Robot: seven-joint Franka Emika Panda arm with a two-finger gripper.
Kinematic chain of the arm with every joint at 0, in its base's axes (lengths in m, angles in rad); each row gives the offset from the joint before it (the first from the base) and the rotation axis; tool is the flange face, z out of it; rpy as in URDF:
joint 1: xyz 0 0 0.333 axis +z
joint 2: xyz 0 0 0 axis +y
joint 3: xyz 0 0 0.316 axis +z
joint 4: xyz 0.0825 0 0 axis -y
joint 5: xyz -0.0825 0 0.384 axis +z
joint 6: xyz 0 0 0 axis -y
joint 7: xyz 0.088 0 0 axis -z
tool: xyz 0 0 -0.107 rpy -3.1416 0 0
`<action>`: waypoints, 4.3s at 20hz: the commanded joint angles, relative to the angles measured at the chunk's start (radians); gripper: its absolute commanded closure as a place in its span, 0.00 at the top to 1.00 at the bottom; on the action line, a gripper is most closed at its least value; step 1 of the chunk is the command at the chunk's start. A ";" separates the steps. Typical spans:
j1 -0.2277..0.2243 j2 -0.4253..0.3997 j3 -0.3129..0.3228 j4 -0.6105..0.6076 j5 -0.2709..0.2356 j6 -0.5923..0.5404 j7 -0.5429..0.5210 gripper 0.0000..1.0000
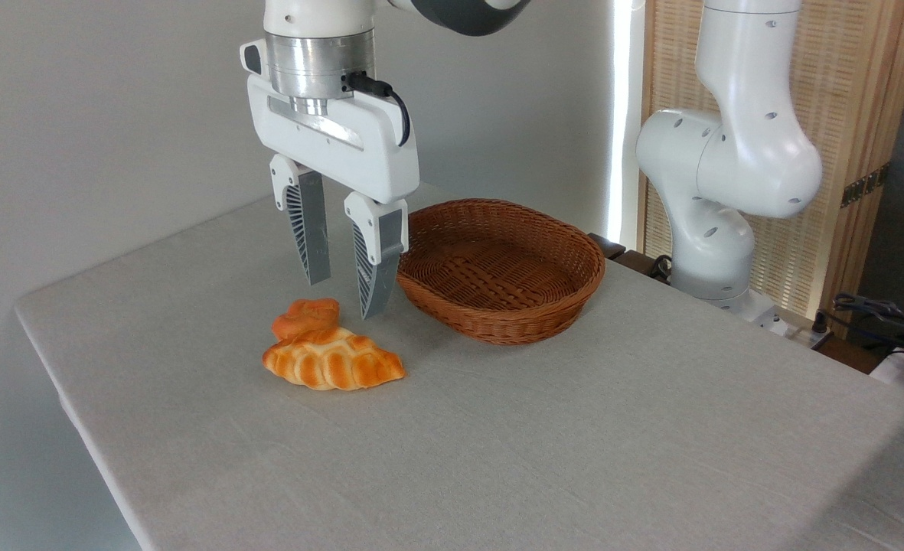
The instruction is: Put bread into the basket
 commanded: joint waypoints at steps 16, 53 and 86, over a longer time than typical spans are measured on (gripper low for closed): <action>-0.095 0.023 -0.004 -0.076 -0.024 -0.011 0.399 1.00; -0.164 0.167 -0.035 -0.211 0.005 0.219 0.645 0.38; -0.227 -0.127 0.001 -0.130 -0.070 -0.293 0.644 0.43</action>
